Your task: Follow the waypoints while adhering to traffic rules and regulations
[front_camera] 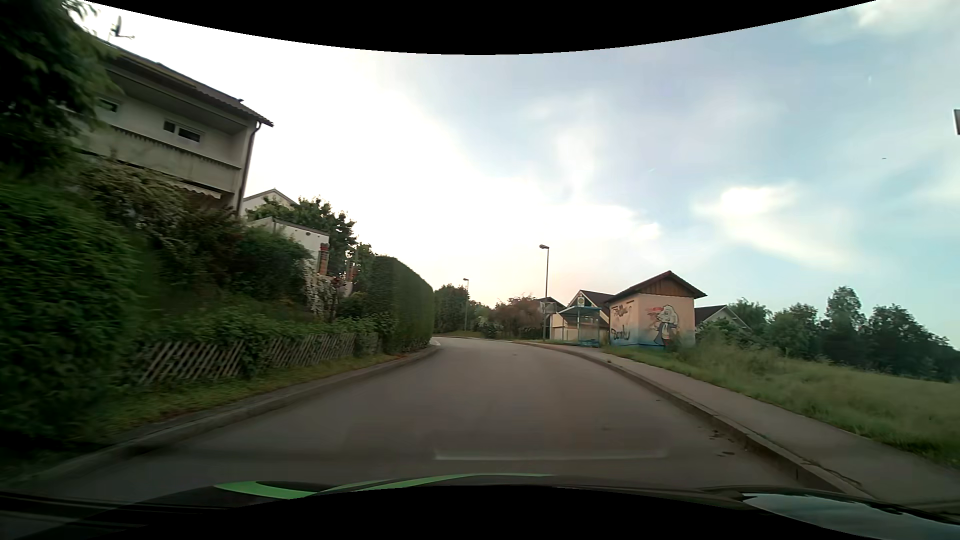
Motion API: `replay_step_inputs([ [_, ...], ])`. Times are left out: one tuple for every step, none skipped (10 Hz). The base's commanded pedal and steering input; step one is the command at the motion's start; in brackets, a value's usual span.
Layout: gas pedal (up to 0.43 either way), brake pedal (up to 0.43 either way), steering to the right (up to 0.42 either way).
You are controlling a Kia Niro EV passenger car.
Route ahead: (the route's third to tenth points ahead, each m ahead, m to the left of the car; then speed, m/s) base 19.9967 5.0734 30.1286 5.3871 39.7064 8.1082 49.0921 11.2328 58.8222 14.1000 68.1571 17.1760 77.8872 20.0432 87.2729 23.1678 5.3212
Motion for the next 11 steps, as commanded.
replay_step_inputs([
  [0.358, 0.0, 0.195],
  [0.378, 0.0, 0.154],
  [0.39, 0.0, 0.113],
  [0.398, 0.0, 0.085],
  [0.409, 0.0, 0.053],
  [0.441, 0.0, 0.033],
  [0.461, 0.0, 0.014],
  [0.461, 0.0, 0.007],
  [0.461, 0.0, 0.0],
  [0.461, 0.0, -0.007],
  [0.461, 0.0, -0.011],
])
